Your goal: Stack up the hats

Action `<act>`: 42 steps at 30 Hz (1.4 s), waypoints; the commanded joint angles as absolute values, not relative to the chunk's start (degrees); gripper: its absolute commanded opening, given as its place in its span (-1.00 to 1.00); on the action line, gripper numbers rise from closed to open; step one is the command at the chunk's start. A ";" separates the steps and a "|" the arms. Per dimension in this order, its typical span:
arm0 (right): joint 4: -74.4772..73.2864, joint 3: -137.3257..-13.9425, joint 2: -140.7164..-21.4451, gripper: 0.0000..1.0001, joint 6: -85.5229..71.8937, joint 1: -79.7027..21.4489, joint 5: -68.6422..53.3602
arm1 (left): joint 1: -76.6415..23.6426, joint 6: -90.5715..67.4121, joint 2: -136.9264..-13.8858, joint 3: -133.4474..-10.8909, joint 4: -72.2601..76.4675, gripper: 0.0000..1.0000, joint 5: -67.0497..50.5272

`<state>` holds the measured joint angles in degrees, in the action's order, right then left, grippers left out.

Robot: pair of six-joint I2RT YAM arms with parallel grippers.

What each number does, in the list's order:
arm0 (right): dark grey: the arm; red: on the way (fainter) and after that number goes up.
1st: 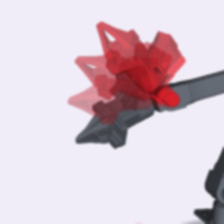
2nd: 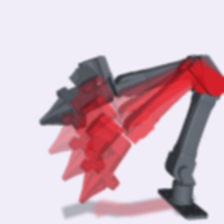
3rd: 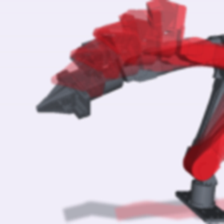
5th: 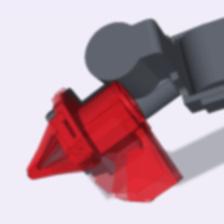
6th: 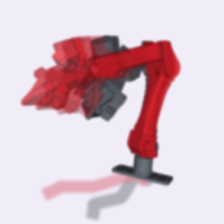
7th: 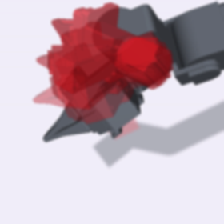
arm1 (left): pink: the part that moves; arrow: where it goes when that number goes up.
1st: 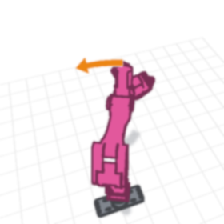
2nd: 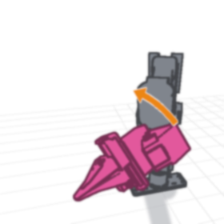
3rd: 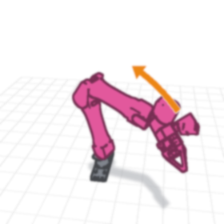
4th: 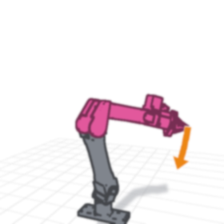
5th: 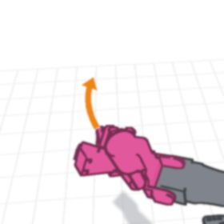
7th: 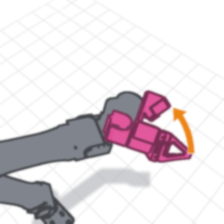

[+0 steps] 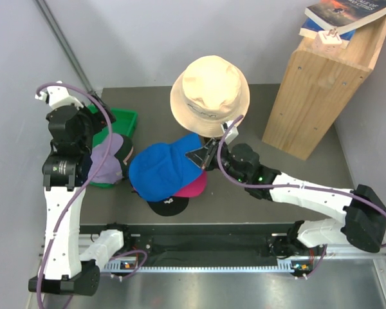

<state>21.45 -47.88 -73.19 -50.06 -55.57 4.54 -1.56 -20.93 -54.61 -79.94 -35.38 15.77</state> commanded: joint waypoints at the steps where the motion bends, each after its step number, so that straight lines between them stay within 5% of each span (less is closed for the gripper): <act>1: 21.18 -43.60 -69.26 -1.00 -45.44 -54.84 9.93 | -1.49 -22.41 -52.91 -77.44 -38.31 0.98 14.15; 14: 20.92 -38.24 -72.77 -0.99 -41.84 -54.76 11.42 | -1.49 -25.93 -47.46 -66.36 -41.22 0.98 14.31; 17: 18.82 -38.67 -72.42 -0.52 -41.84 -54.76 12.30 | -1.49 -23.91 -49.21 -67.06 -43.32 0.98 17.03; 18: 17.07 -38.93 -72.16 -0.09 -41.75 -54.76 12.65 | -1.49 -23.30 -49.57 -67.06 -43.94 0.98 17.83; 19: 15.92 -39.20 -71.81 0.08 -41.66 -54.76 13.09 | -1.49 -23.20 -49.92 -67.15 -44.90 0.98 18.62; 24: 12.31 -38.67 -69.08 0.60 -41.75 -54.76 16.43 | -1.49 -23.55 -50.19 -65.31 -45.09 0.98 21.44; 42: 0.27 -43.07 -62.85 0.98 -39.11 -48.88 20.83 | 3.43 -24.34 -55.81 -56.26 -42.99 0.97 29.89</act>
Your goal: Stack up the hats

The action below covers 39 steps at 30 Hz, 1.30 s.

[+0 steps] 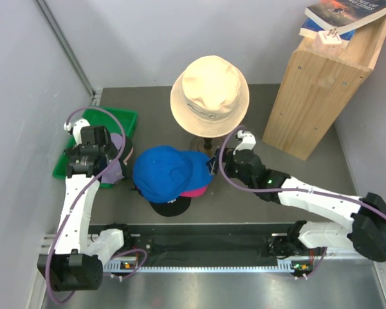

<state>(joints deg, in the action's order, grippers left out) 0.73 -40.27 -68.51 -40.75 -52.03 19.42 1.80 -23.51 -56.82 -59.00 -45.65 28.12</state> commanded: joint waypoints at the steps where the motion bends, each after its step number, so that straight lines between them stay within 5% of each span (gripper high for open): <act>1: 0.18 -42.98 -61.88 0.98 -39.11 -48.17 20.66 | 3.60 -24.61 -55.72 -54.68 -41.06 0.95 29.97; 8: -3.16 -43.15 -54.85 0.99 -37.97 -41.40 16.79 | 6.15 -26.45 -59.06 -50.72 -33.68 0.26 29.79; 13: -4.13 -43.94 -53.18 0.99 -36.39 -38.06 13.02 | 6.50 -27.07 -60.38 -50.89 -31.03 0.20 32.95; 19: -4.75 -46.49 -54.40 0.99 -34.10 -35.42 8.71 | 6.77 -27.42 -61.70 -51.68 -30.32 0.43 35.68; 24: -4.40 -47.28 -56.16 0.99 -33.75 -34.02 5.63 | 7.03 -25.93 -61.87 -51.59 -28.13 0.29 36.65; 27: -3.78 -47.63 -57.04 0.98 -33.75 -33.58 4.22 | 6.94 -24.96 -62.40 -51.68 -26.63 -0.01 36.56; 32: -3.60 -48.25 -57.92 0.98 -33.66 -33.05 3.17 | 7.03 -20.67 -62.75 -51.33 -22.60 -0.87 37.88; 39: -3.60 -48.87 -58.71 0.98 -33.75 -32.61 1.23 | 7.12 -11.44 -63.20 -55.62 -18.03 -1.00 42.10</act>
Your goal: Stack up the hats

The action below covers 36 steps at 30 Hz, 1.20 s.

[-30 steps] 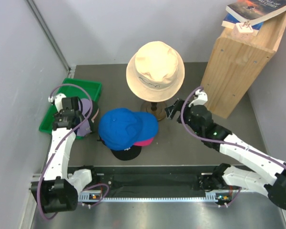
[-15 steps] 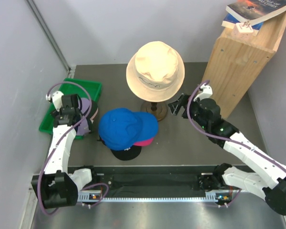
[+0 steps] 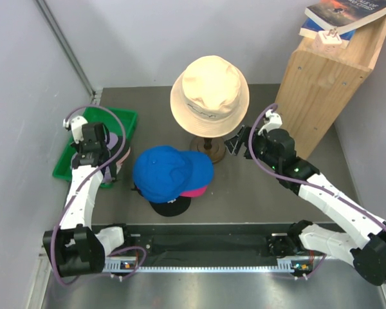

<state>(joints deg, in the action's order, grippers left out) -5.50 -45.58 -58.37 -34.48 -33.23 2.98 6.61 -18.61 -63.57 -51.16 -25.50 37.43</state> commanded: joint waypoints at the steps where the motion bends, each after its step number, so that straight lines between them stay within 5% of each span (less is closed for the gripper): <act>1: -3.52 -48.78 -58.62 0.98 -33.75 -32.43 1.23 | 7.12 -10.21 -63.02 -56.24 -17.06 -1.00 42.36; 21: -4.83 -49.13 -56.95 0.98 -34.54 -31.90 1.06 | 7.03 6.07 -67.15 -67.31 -5.18 -1.00 44.39; 36: -0.44 -56.34 -56.69 0.96 -48.32 -31.99 -7.81 | 6.24 -10.36 -56.35 -73.83 -8.62 -1.00 -3.62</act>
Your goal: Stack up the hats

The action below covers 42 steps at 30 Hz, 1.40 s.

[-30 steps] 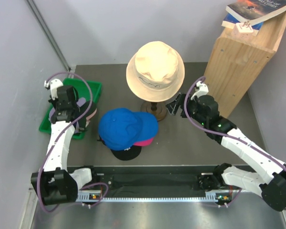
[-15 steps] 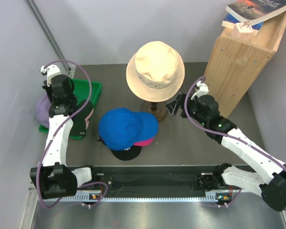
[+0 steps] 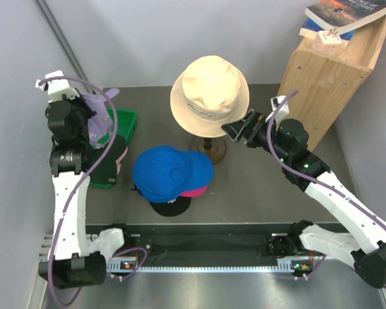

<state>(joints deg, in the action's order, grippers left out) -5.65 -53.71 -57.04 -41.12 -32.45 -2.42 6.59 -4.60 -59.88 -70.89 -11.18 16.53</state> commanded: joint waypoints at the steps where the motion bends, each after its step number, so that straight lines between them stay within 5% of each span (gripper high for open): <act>1: 1.65 -56.34 -57.04 0.95 -51.12 -31.91 -9.56 | 6.07 -12.37 -56.08 -74.09 -8.53 -1.00 -6.48; 16: 21.61 -54.84 -63.10 0.94 -76.72 -40.16 -14.68 | 0.70 -20.04 -51.33 -78.48 -14.84 -1.00 -26.88; 42: 34.98 -53.70 -73.56 0.94 -90.52 -51.06 -11.34 | 0.70 -32.32 -48.34 -81.91 -11.61 -1.00 -47.10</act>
<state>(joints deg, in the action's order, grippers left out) 31.46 -53.91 -72.55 -88.90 -49.52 -13.10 0.80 -27.20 -49.93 -79.72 -18.90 -42.85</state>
